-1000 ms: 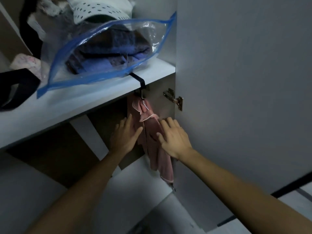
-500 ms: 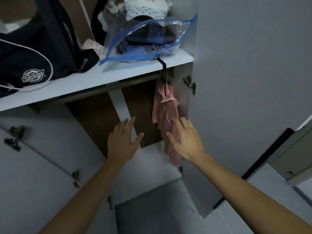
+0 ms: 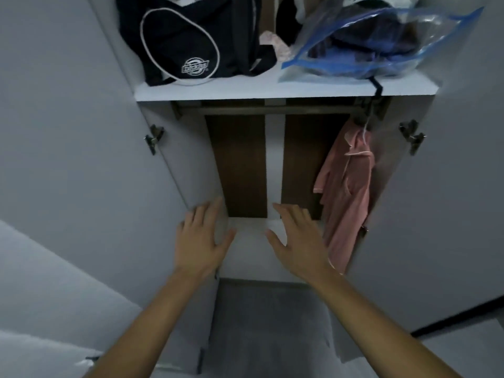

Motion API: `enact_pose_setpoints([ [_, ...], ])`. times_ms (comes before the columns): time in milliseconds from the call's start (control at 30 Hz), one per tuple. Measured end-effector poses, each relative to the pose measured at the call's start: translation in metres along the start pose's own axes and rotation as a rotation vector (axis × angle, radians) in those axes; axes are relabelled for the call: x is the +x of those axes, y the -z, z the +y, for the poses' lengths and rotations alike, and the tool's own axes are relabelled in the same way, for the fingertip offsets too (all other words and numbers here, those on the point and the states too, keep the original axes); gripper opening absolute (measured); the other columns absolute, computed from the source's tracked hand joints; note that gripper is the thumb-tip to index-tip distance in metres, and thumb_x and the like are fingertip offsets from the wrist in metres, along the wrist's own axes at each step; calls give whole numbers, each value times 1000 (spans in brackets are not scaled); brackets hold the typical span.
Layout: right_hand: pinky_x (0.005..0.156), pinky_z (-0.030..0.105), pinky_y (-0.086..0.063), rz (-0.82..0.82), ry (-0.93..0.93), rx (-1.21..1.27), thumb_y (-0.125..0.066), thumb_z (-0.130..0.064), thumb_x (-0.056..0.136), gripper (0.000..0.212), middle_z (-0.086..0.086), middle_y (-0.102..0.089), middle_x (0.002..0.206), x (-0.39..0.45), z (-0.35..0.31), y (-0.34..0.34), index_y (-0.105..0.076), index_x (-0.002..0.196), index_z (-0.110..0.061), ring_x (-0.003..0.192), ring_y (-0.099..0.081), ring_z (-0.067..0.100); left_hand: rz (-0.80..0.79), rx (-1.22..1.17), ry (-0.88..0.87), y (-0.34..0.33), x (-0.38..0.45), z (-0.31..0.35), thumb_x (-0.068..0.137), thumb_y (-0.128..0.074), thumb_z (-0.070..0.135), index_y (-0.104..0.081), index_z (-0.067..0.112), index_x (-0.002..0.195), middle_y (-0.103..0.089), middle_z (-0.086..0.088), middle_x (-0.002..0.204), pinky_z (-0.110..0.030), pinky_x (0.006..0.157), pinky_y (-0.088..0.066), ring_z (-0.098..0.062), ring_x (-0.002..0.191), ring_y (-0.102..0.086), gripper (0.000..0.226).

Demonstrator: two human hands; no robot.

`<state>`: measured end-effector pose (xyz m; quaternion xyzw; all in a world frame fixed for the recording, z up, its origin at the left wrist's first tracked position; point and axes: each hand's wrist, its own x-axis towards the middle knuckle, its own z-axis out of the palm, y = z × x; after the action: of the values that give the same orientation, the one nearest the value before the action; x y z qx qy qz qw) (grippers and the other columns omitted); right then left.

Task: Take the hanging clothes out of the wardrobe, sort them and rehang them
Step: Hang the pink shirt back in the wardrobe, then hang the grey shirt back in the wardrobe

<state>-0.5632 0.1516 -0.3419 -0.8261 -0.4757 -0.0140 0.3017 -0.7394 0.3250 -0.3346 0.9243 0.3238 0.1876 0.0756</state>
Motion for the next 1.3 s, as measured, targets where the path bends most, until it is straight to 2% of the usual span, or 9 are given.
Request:
enact_pose_setpoints([
  [167,104,41,-46,-165,186,117,-41,-62,98,67,-3,-50,146,-18,-39,-21,-42,154,-26,131,-46,20,71,98,193,40,-88,-2,100,-39,67,-32,28,161,-48,1,149,-47,97,-50,-24,139,-43,73],
  [367,101,43,-46,-307,472,170,-54,-55,99,62,-3,-52,140,-68,-99,-33,-44,152,-24,129,-47,23,160,148,447,76,-217,8,101,-44,65,-37,27,160,-50,1,148,-42,98,-50,-21,140,-43,71],
  [500,104,42,-45,-413,680,255,-53,-53,100,61,-6,-51,141,-121,-163,-45,-43,153,-25,130,-45,20,231,222,665,109,-320,10,100,-42,67,-36,29,160,-49,3,151,-43,101,-48,-21,141,-43,71],
  [600,103,42,-45,-491,821,311,-48,-56,99,62,-6,-51,141,-169,-219,-56,-45,152,-25,130,-46,20,269,296,818,135,-404,9,100,-44,66,-38,26,159,-51,1,149,-42,101,-48,-22,138,-45,71],
  [767,107,38,-40,-597,1032,374,-54,-54,99,60,-6,-51,141,-265,-312,-74,-46,151,-26,131,-44,19,330,366,1058,167,-539,9,99,-41,68,-35,29,161,-48,2,151,-43,99,-49,-22,140,-43,73],
  [933,100,42,-46,-701,1197,408,-51,-57,98,59,-9,-52,138,-371,-402,-97,-46,149,-28,127,-47,18,420,349,1297,185,-677,14,100,-36,70,-29,33,163,-42,3,158,-46,108,-45,-22,145,-38,74],
  [1033,98,40,-46,-784,1293,446,-53,-55,98,59,-9,-53,136,-436,-446,-110,-47,149,-27,126,-47,17,432,379,1435,191,-752,24,101,-35,69,-30,32,163,-45,1,156,-45,105,-47,-22,142,-41,73],
  [1133,100,43,-48,-878,1390,472,-52,-55,97,59,-10,-53,136,-498,-478,-119,-47,149,-27,126,-49,17,459,371,1585,197,-813,43,100,-36,71,-30,33,162,-46,4,154,-46,102,-48,-20,142,-41,73],
  [1300,96,40,-47,-941,1586,453,-54,-54,98,59,-11,-51,138,-577,-539,-143,-47,150,-26,128,-47,16,502,397,1792,203,-888,57,98,-30,75,-27,37,163,-42,5,156,-45,103,-47,-19,144,-38,75],
])
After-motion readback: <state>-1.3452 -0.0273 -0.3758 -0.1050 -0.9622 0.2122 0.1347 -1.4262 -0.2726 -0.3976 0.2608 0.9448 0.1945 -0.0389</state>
